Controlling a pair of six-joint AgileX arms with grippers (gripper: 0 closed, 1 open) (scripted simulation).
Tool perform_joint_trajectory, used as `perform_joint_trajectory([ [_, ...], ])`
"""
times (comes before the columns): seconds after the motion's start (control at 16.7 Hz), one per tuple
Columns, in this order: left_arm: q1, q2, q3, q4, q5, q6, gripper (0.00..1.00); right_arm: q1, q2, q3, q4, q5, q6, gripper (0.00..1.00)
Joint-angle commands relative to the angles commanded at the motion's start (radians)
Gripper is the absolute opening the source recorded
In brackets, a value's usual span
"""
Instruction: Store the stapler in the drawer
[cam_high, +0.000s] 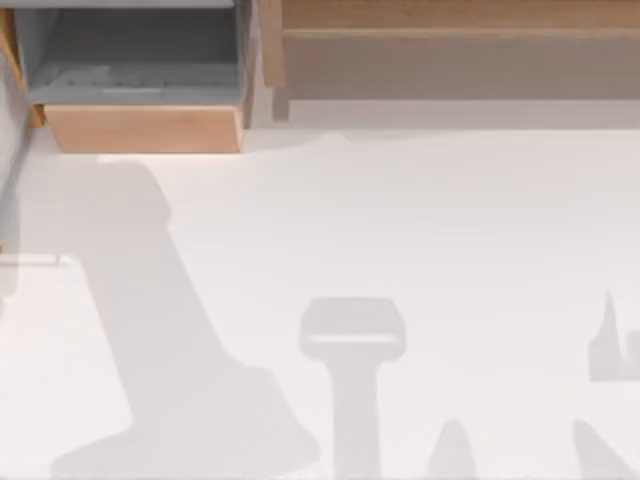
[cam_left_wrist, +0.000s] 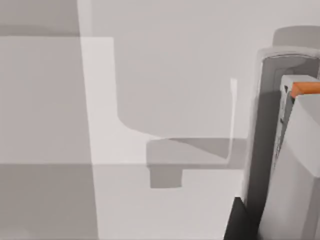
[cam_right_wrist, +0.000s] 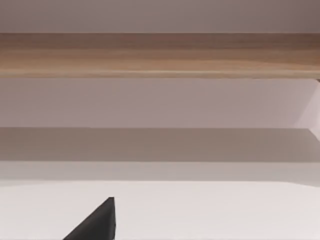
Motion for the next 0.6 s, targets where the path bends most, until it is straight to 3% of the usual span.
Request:
perform_joint_trajectory([
  [0.6, 0.0, 0.0, 0.0, 0.0, 0.0, 0.0, 0.83, 0.0, 0.0, 0.0, 0.0, 0.0, 0.0, 1.0],
])
